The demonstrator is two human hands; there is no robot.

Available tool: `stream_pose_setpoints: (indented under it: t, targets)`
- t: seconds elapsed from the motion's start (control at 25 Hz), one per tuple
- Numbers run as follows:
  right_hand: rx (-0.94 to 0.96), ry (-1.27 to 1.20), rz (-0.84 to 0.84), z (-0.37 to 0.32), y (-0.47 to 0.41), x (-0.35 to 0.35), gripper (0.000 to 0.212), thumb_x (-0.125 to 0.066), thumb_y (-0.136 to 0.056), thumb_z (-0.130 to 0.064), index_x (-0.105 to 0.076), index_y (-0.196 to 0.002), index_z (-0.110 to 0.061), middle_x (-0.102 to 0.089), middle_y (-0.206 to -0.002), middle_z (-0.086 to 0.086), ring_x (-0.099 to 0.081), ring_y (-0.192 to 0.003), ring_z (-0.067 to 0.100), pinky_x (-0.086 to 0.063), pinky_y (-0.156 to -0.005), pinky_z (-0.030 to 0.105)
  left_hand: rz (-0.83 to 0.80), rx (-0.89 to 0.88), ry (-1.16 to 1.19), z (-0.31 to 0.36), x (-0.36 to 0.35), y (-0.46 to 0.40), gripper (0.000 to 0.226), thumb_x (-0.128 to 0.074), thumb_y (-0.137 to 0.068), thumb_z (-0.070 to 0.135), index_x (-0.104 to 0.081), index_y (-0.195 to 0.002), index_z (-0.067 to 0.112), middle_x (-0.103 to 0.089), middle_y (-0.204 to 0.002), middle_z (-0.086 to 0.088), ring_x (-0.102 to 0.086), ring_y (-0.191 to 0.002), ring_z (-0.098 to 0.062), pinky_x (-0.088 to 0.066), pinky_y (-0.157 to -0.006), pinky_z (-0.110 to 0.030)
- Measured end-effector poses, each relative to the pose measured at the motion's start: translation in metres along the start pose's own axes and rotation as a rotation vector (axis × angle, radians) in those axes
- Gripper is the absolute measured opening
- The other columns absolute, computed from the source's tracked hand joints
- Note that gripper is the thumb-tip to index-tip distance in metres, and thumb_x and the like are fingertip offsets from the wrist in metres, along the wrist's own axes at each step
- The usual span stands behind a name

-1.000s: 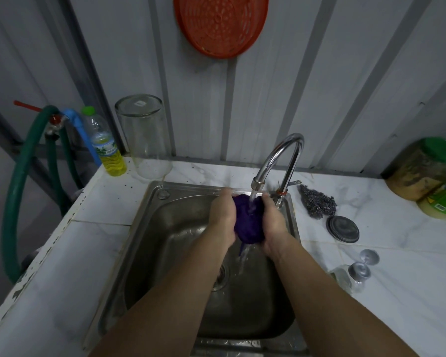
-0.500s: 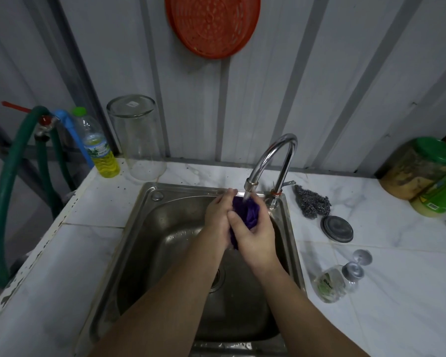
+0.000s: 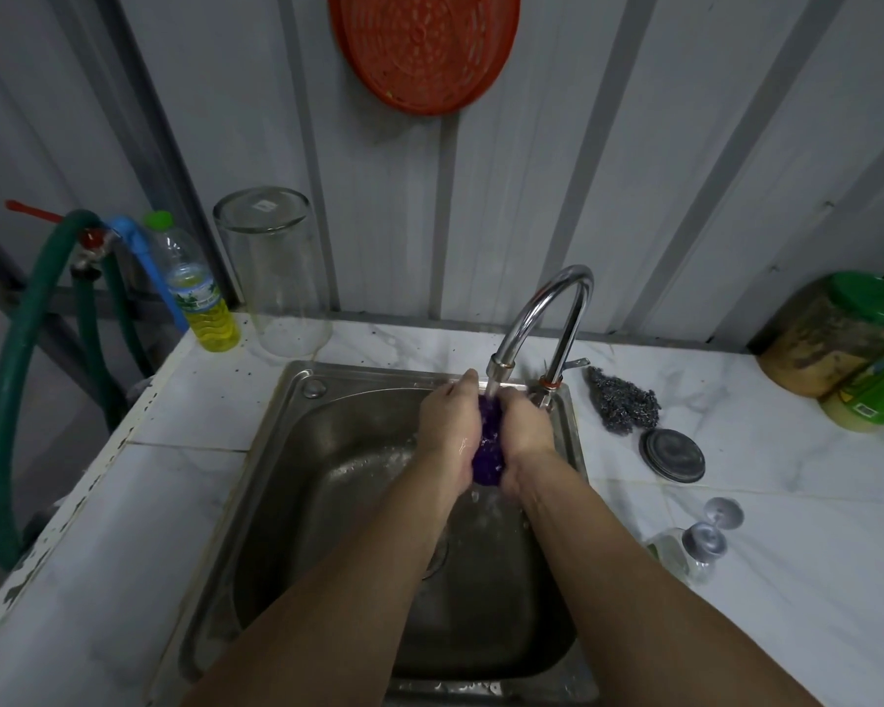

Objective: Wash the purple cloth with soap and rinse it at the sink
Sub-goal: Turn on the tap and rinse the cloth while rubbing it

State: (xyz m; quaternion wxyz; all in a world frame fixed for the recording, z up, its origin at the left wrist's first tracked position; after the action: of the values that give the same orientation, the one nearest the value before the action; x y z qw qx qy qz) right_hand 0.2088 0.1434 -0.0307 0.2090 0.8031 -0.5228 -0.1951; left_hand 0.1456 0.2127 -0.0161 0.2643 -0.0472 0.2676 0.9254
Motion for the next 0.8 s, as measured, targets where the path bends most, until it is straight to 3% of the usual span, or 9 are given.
stream_pose_setpoints:
  t: [0.16,0.32,0.44,0.56,0.68,0.8]
  targets:
    - [0.147,0.008,-0.042,-0.003,0.003,0.006,0.038,-0.056,-0.089,-0.051,-0.072,-0.098,-0.018,-0.076,-0.100,0.011,-0.073,-0.093,0.030,-0.061,-0.083,0.047,0.036,0.028,-0.033,0.008,0.009,-0.004,0.027,-0.054,-0.088,0.025,-0.069,-0.093,0.003,-0.071,-0.092,-0.018,-0.065,-0.083,-0.031,-0.056,-0.073,-0.040]
    - [0.450,0.131,-0.064,-0.004,0.026,0.004,0.020,-0.060,-0.092,-0.045,-0.069,-0.095,-0.027,-0.072,-0.100,0.003,-0.069,-0.093,0.021,-0.058,-0.084,0.039,0.046,0.039,-0.044,0.012,0.009,-0.004,0.032,-0.053,-0.088,0.027,-0.074,-0.101,0.007,-0.076,-0.105,-0.017,-0.072,-0.098,-0.035,-0.060,-0.085,-0.048]
    - [0.543,0.215,0.028,-0.003,0.032,0.004,0.024,-0.061,-0.089,-0.049,-0.069,-0.088,-0.027,-0.073,-0.085,0.002,-0.071,-0.082,0.019,-0.059,-0.079,0.040,0.041,0.002,-0.025,0.001,0.006,0.003,0.039,-0.054,-0.100,0.041,-0.075,-0.096,0.008,-0.078,-0.096,-0.015,-0.075,-0.092,-0.031,-0.062,-0.086,-0.046]
    - [0.431,0.278,0.125,-0.011,0.016,0.013,0.033,-0.053,-0.097,-0.045,-0.068,-0.087,-0.018,-0.074,-0.080,0.002,-0.071,-0.080,0.022,-0.055,-0.078,0.036,0.045,0.030,-0.016,-0.007,0.007,0.007,0.044,-0.049,-0.103,0.046,-0.073,-0.097,0.009,-0.077,-0.095,-0.015,-0.075,-0.092,-0.033,-0.062,-0.087,-0.049]
    - [0.199,0.333,0.079,-0.007,-0.002,0.012,0.048,-0.042,-0.097,-0.054,-0.066,-0.100,-0.012,-0.073,-0.097,0.010,-0.069,-0.093,0.031,-0.054,-0.092,0.045,0.049,0.048,0.002,-0.007,0.010,0.012,0.045,-0.048,-0.104,0.046,-0.070,-0.092,0.009,-0.072,-0.091,-0.015,-0.073,-0.097,-0.040,-0.061,-0.089,-0.054]
    - [0.163,0.467,0.066,-0.015,-0.003,0.024,0.058,-0.038,-0.097,-0.059,-0.063,-0.120,-0.012,-0.068,-0.112,0.012,-0.065,-0.106,0.035,-0.050,-0.100,0.047,0.070,0.024,-0.018,-0.005,0.024,0.010,0.036,-0.051,-0.103,0.042,-0.069,-0.091,0.013,-0.071,-0.089,-0.013,-0.074,-0.093,-0.040,-0.062,-0.085,-0.056]
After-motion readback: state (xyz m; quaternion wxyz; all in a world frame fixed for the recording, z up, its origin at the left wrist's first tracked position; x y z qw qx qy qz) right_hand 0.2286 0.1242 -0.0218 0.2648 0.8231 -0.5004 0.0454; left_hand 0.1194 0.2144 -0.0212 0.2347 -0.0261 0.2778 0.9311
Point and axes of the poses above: each hand's wrist, its own y-axis away from the middle knuckle, its own x-axis out of the back of the hand, z = x × y, the point moved 6 cm from there along -y, towards the middle knuckle
